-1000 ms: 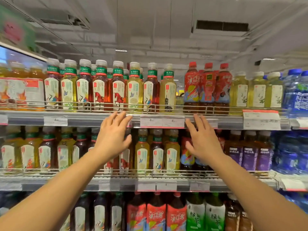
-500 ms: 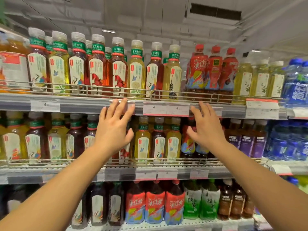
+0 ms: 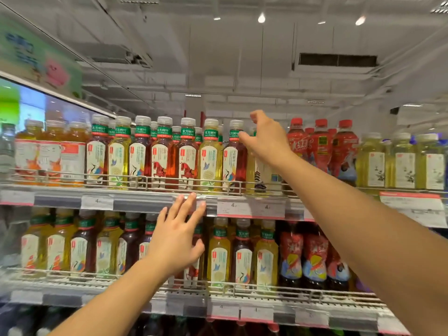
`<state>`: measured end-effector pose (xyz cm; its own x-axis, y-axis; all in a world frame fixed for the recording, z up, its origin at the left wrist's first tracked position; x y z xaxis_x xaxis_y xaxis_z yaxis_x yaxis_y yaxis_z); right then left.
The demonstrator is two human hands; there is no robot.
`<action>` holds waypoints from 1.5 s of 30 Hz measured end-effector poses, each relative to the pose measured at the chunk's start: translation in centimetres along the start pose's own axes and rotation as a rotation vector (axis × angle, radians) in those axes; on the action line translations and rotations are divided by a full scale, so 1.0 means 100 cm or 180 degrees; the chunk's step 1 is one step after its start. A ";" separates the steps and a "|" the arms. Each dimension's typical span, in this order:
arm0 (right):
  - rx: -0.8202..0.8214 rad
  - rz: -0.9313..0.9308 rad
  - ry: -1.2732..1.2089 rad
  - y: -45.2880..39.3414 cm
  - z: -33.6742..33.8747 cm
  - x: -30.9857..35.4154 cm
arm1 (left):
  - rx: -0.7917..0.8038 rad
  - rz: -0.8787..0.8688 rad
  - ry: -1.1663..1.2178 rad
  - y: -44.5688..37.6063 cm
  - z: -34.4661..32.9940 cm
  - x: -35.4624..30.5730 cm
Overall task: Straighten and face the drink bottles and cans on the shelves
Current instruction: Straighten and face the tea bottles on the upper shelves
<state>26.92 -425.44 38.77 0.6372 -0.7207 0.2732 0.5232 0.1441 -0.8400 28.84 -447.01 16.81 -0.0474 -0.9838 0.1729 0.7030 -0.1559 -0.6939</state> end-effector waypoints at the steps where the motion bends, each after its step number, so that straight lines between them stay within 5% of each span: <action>1: 0.0111 -0.0166 -0.0104 -0.009 -0.002 0.003 | 0.0043 -0.0006 -0.0008 0.000 0.002 0.000; 7: 0.0477 -0.0753 -0.0738 -0.032 -0.027 0.003 | 0.0246 0.0041 0.0063 0.000 0.007 -0.001; 12: 0.0070 -0.0873 -0.0651 -0.041 -0.046 -0.010 | 0.0332 0.0067 0.0123 -0.001 0.011 -0.001; 18: 0.0361 -0.0404 -0.0571 -0.038 -0.043 0.001 | 0.0414 0.0101 0.0098 -0.001 0.013 -0.002; 25: -0.0239 0.0059 -0.0267 -0.014 -0.037 -0.009 | 0.0463 0.0050 0.0037 -0.001 0.015 0.002; 33: -0.1277 -0.0494 -0.2627 0.009 -0.005 -0.007 | 0.0355 -0.0070 0.0194 -0.001 0.012 0.006; 40: -0.0097 -0.0449 -0.3003 0.050 -0.074 0.007 | 0.0468 -0.0531 0.0604 -0.003 0.038 0.041; 45: -0.0087 -0.0559 -0.3212 0.059 -0.128 0.009 | -0.0461 -0.0154 0.0847 -0.012 0.073 0.116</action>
<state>23.35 -433.89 28.03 0.7386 0.1784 0.6501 0.6500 0.0669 -0.7570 32.62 -457.55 24.72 -0.2760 -0.9606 0.0325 0.5877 -0.1954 -0.7851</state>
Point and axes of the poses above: each hand's wrist, its own y-axis away from the middle knuckle, its own z-axis out of the back of the hand, x = y × z, the point moved 3 cm from there along -y, towards the middle knuckle, and after that the axes turned 6 degrees about -y, right-handed, at the moved point
